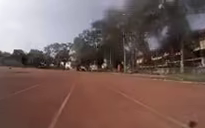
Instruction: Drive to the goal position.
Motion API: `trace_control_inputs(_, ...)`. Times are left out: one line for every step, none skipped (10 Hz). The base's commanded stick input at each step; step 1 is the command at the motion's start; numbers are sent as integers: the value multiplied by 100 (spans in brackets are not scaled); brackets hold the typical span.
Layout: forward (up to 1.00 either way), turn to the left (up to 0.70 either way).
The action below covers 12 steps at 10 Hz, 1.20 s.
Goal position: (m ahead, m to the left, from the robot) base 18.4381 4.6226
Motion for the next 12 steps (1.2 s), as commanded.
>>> trace_control_inputs(70,0)
trace_control_inputs(70,0)
trace_control_inputs(70,0)
trace_control_inputs(70,0)
trace_control_inputs(70,0)
trace_control_inputs(70,0)
trace_control_inputs(70,0)
trace_control_inputs(70,0)
trace_control_inputs(70,0)
trace_control_inputs(70,35)
trace_control_inputs(70,35)
trace_control_inputs(70,29)
